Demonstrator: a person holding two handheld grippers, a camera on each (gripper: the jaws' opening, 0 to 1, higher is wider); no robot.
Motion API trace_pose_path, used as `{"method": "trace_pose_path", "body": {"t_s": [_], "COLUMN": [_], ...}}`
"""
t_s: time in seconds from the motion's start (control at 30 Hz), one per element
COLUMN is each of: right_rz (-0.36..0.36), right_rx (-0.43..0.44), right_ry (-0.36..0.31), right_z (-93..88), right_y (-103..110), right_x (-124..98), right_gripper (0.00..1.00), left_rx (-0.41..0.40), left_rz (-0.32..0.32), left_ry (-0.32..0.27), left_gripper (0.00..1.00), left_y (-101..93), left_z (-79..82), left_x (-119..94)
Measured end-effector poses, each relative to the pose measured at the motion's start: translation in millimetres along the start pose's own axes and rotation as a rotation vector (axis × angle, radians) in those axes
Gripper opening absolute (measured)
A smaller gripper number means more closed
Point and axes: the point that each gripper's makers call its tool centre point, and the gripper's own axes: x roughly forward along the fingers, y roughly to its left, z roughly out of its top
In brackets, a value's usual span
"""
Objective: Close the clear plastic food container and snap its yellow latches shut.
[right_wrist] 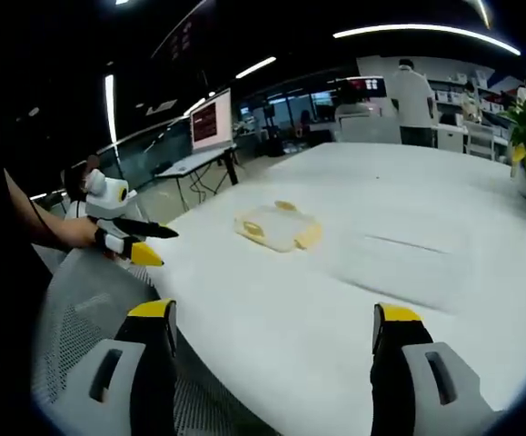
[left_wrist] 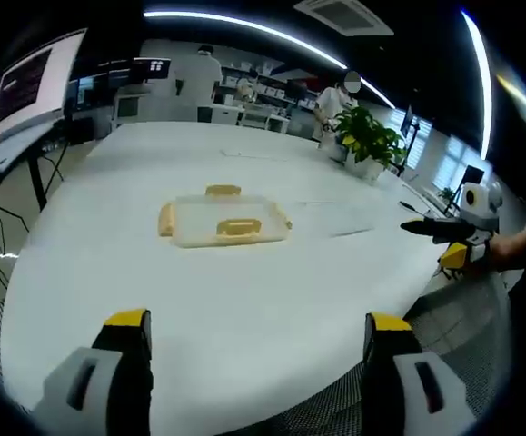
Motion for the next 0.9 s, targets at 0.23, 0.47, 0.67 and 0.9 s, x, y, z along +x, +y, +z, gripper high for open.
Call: {"method": "trace_pose_path", "body": {"t_s": [0.23, 0.47, 0.67, 0.9], "right_rz": [-0.005, -0.001, 0.009, -0.004], "right_rx": [0.007, 0.006, 0.000, 0.003], "right_ry": [0.001, -0.002, 0.019, 0.016], "right_z": [0.3, 0.3, -2.9, -2.0], "right_y": [-0.7, 0.4, 3.6, -0.1], "right_x": [-0.3, 0.0, 1.6, 2.2], "right_gripper": [0.87, 0.87, 0.86, 0.86], "left_rx": [0.003, 0.002, -0.008, -0.010], "left_rz": [-0.003, 0.004, -0.002, -0.032], "left_ry": [0.009, 0.011, 0.006, 0.007], "left_gripper": [0.94, 0.93, 0.93, 0.92], "left_y": [-0.4, 1.3, 1.6, -3.6], "left_z": [-1.6, -3.0, -2.8, -1.7], "left_x": [0.7, -0.1, -0.1, 1.5]}}
